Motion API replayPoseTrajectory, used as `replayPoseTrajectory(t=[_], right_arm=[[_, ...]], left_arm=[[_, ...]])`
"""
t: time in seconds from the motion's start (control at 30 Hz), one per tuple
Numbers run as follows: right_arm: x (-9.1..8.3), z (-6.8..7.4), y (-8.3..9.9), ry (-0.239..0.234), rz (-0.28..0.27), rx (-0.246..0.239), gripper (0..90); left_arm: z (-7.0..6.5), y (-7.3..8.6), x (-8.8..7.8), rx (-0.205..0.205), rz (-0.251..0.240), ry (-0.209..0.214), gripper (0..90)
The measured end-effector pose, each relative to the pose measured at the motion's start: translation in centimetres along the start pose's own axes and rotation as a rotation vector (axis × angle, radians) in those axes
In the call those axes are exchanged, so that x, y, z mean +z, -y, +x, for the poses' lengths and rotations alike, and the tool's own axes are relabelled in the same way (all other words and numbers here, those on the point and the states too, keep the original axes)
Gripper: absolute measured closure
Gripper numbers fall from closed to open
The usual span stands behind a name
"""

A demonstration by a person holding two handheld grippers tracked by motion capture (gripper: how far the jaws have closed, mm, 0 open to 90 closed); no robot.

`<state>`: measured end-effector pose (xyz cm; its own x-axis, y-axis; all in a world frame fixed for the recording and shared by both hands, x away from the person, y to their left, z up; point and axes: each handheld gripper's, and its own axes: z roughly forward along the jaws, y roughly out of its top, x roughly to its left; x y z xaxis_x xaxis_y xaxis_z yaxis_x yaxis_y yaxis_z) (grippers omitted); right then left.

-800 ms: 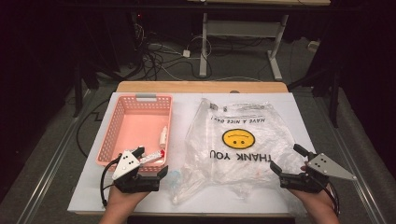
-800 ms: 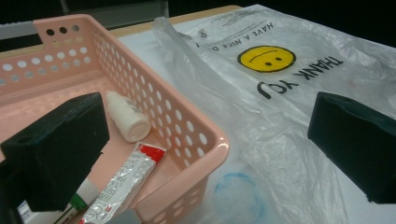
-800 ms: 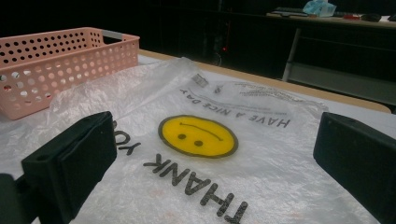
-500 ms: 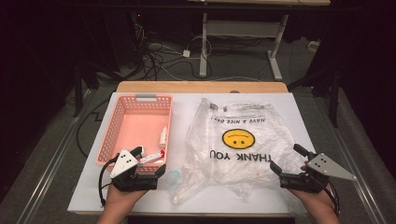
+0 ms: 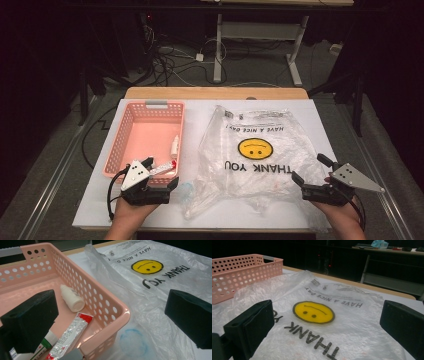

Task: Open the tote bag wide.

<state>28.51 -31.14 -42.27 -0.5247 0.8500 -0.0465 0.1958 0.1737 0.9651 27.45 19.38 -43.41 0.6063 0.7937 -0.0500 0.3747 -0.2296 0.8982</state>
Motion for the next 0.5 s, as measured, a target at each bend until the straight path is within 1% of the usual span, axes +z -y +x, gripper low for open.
replayPoseTrajectory(t=[0.03,0.07,0.1,0.17,0.2,0.23,0.27,0.3,0.33,0.37,0.5], right_arm=[[0.0,-0.2,0.0,0.005,0.001,-0.001,0.0],[-0.1,-0.6,0.0,0.016,0.006,0.009,0.0],[-0.1,-0.6,0.0,0.016,0.006,0.009,0.0],[-0.1,-1.1,0.2,0.029,0.016,0.007,0.3],[-0.2,-1.5,0.3,0.037,0.027,0.008,0.6],[-0.2,-1.8,0.4,0.048,0.040,0.020,0.9],[-0.3,-2.4,0.6,0.069,0.059,0.026,1.6],[-0.3,-2.4,0.6,0.069,0.059,0.026,1.6],[-0.4,-3.1,0.9,0.089,0.078,0.035,2.7],[-0.4,-3.1,0.9,0.089,0.078,0.035,2.7],[-0.5,-4.3,1.5,0.117,0.114,0.061,5.1]], left_arm=[[0.0,0.0,0.0,0.000,0.000,0.000,0.0],[0.0,0.0,0.0,0.000,0.001,0.001,0.0],[0.0,0.0,0.0,0.000,0.002,0.001,0.0],[0.0,0.0,0.0,0.002,0.004,0.004,0.0],[0.0,0.0,0.1,0.004,0.006,0.005,0.0],[0.0,0.0,0.1,0.004,0.008,0.006,0.0],[-0.1,0.0,0.1,0.003,0.007,0.007,0.0],[-0.1,0.0,0.2,0.003,0.008,0.008,0.0],[-0.1,0.0,0.2,0.003,0.008,0.009,0.0],[-0.1,0.0,0.2,0.004,0.010,0.009,0.0],[-0.1,0.0,0.3,0.005,0.012,0.011,0.0]])
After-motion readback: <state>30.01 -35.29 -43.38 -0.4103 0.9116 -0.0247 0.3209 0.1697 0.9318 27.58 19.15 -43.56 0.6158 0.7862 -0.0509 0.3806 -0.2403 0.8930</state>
